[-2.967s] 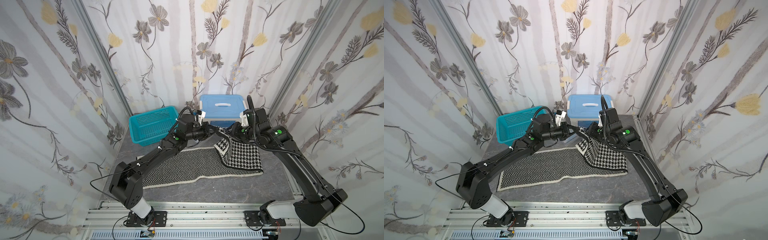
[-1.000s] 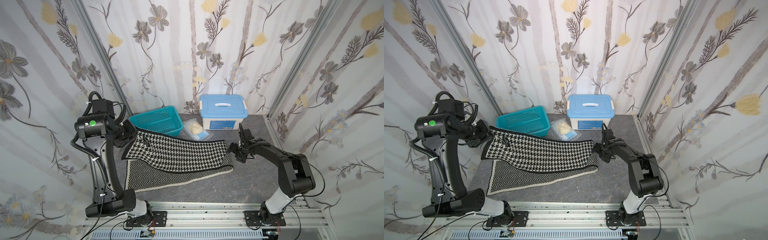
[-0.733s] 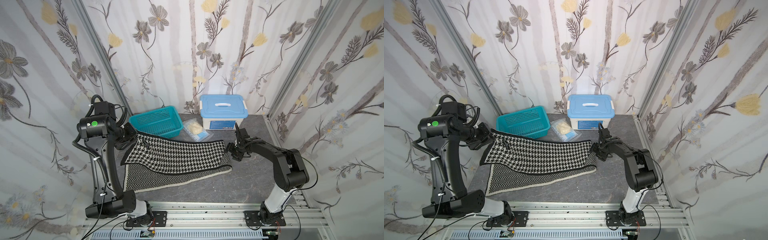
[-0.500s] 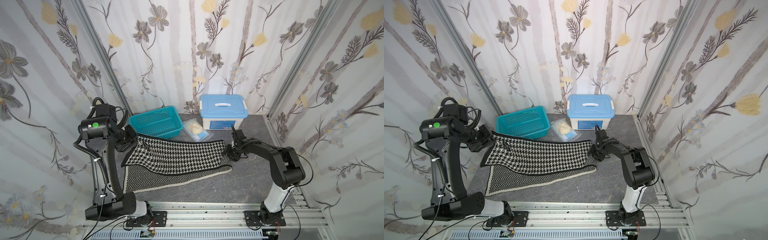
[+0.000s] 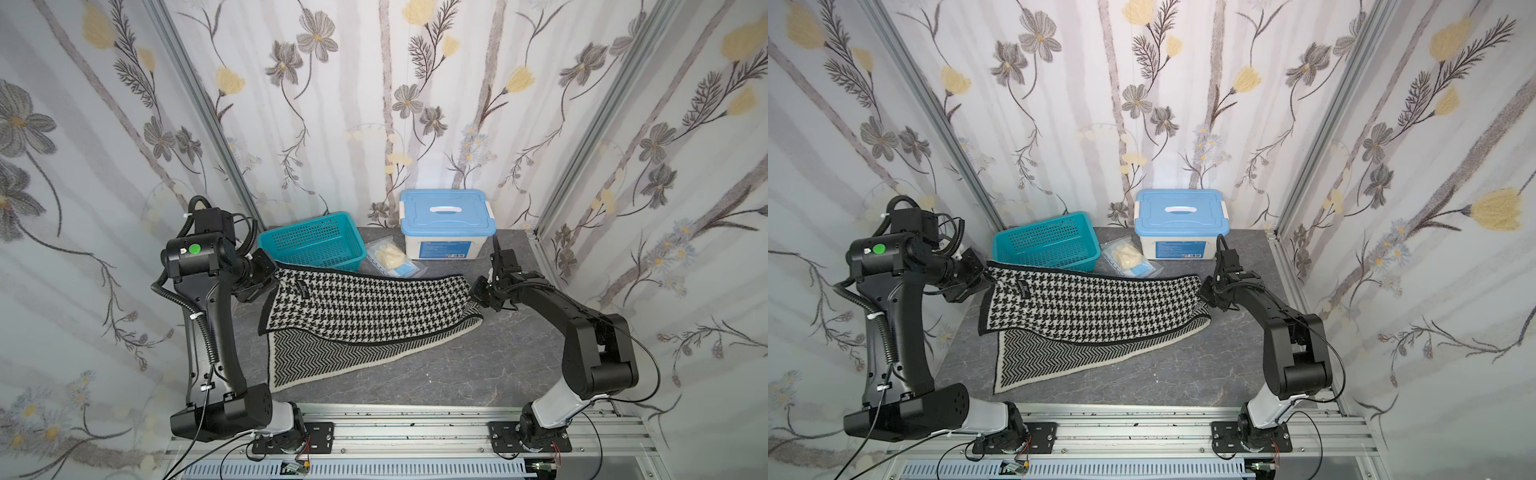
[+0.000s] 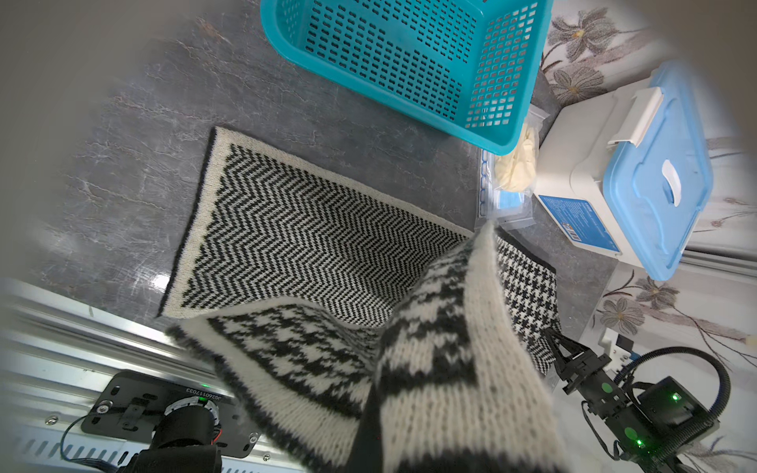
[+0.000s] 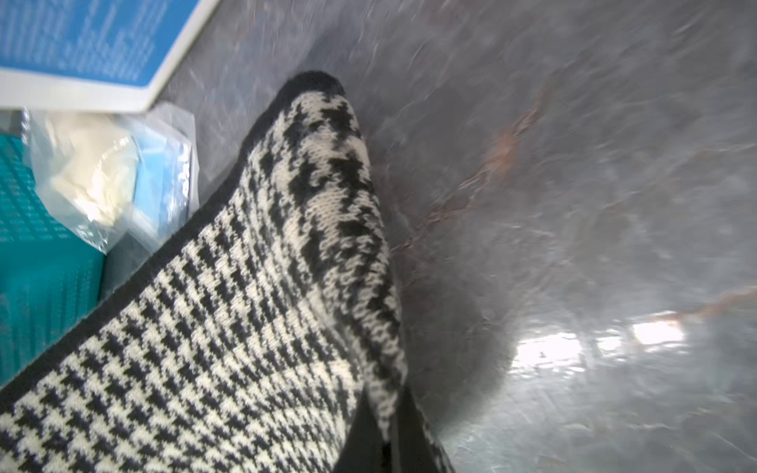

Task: Roll up the scarf and place it into the basket
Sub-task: Fold the scarf at the center of the board.

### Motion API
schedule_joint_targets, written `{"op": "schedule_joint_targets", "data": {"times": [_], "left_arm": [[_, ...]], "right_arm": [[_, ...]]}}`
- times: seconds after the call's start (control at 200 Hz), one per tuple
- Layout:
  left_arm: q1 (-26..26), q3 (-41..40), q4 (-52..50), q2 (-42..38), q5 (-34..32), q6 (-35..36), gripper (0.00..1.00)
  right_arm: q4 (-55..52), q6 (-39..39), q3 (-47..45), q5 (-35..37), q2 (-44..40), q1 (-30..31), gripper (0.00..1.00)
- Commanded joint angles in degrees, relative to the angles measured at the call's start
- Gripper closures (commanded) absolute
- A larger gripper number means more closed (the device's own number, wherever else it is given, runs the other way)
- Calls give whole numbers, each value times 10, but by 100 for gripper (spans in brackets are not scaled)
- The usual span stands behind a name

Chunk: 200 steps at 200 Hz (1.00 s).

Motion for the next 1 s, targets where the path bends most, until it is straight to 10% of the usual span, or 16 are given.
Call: {"op": "schedule_joint_targets", "data": {"times": [0.0,0.305,0.994], "left_arm": [[-10,-12,32,5,24,-9,100],[-87,-79,48,13,-15,-21,100],[-91,-312,138,-50,-18,-30,100]], "right_arm": [[-19,-19,-8,32,-32,-32,100],[-30,-38,-76,48,-100,-123,100],[-33,-58,-73,63,-105,-167,100]]}}
